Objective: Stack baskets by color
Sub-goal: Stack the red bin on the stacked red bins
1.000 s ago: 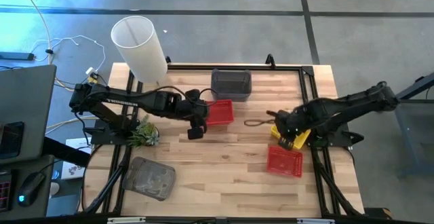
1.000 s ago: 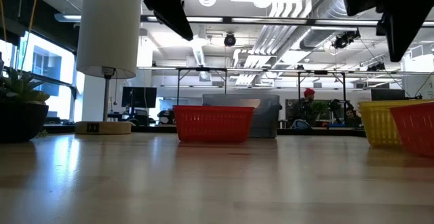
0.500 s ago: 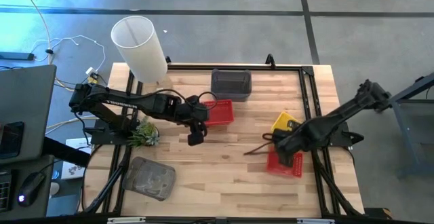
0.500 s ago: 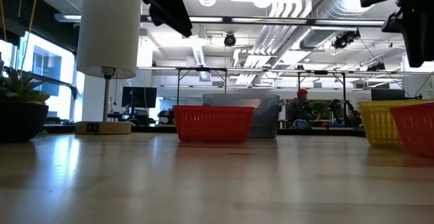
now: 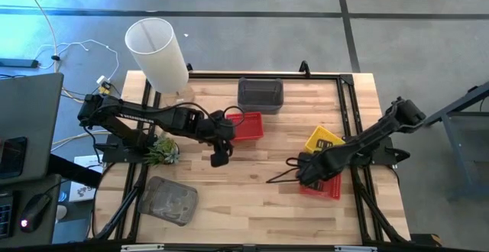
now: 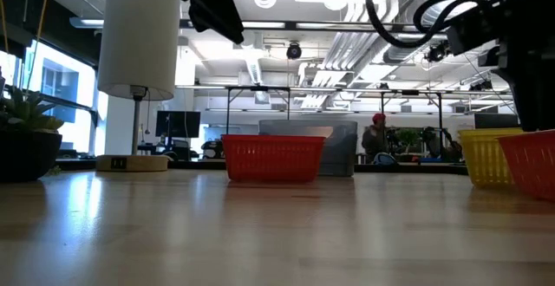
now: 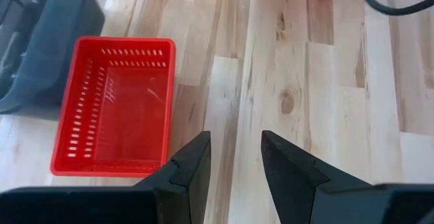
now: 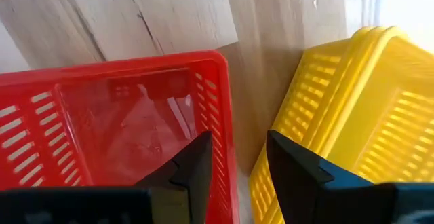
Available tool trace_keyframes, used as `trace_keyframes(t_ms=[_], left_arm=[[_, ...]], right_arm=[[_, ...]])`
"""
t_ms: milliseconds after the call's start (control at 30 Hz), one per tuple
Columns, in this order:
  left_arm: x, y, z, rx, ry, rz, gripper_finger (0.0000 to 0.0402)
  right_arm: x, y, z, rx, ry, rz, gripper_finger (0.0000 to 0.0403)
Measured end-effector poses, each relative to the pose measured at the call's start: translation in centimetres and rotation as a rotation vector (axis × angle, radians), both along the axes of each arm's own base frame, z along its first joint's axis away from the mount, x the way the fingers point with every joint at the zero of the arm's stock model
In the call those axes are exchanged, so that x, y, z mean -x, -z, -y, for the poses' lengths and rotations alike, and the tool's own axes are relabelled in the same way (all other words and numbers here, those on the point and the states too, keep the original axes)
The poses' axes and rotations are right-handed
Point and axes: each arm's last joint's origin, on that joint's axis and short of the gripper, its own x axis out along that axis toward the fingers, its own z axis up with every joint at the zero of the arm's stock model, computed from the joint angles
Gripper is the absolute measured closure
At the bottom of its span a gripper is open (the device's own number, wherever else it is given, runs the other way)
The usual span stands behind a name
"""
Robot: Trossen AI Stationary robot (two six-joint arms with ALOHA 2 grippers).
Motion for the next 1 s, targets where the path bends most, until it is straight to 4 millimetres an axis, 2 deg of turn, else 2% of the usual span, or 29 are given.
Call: trace_keyframes(t_ms=[400,767,1000], left_arm=[[0.0,0.0,0.1,0.014,0.012,-0.007,0.0284],[0.8,0.5,0.1,0.016,0.013,-0.099,0.0284],[1.4,0.9,1.0,-0.003,0.084,-0.177,0.0284]], right_arm=[[-0.6,1.7,-0.5,0.002,0.032,-0.068,0.0285],[-0.9,2.8,-0.8,-0.03,0.082,-0.124,0.039],[-1.0,2.8,-0.9,-0.036,0.084,-0.123,0.0399]])
